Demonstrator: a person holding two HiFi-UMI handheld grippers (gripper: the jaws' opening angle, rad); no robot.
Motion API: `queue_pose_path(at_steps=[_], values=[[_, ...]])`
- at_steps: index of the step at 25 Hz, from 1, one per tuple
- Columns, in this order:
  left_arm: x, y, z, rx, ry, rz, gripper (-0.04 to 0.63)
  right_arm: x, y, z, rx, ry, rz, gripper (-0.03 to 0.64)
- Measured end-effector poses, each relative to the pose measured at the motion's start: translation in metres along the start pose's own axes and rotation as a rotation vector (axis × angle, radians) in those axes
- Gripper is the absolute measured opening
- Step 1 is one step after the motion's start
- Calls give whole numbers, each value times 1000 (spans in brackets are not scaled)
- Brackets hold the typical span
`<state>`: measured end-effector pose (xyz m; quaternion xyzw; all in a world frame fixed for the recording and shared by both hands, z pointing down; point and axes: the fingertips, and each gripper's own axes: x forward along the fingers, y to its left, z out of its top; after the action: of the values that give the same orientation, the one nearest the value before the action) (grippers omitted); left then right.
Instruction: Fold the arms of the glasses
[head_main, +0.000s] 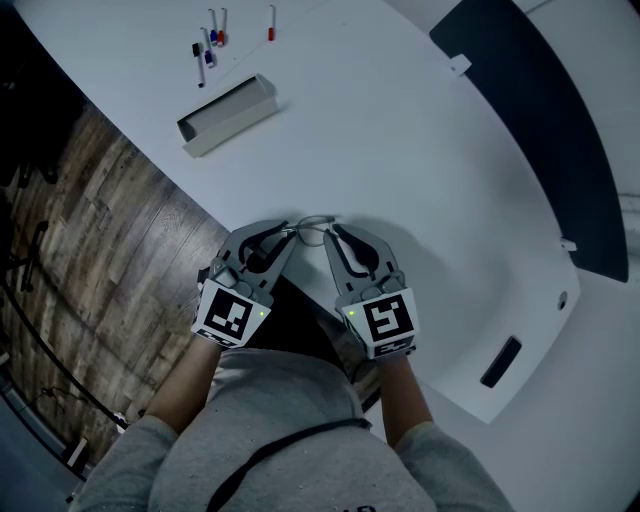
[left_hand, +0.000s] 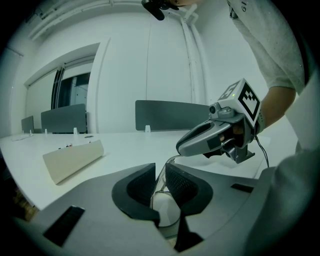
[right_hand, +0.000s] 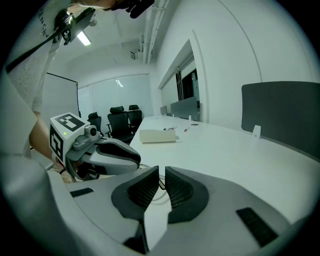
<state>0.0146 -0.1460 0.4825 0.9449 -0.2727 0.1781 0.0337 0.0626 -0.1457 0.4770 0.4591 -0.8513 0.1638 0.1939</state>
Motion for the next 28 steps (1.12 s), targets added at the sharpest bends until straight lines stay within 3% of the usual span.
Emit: queue_pose_path(at_steps=[17, 24, 28], values=[[-2, -2, -12, 65, 34, -21, 67, 11, 3, -20, 11, 48, -7, 48], [-3, -2, -10, 44, 30, -18, 67, 12, 5, -23, 8, 53, -8, 48], [-3, -3, -12, 83, 45, -19, 67, 12, 6, -23, 1, 55, -8, 48]])
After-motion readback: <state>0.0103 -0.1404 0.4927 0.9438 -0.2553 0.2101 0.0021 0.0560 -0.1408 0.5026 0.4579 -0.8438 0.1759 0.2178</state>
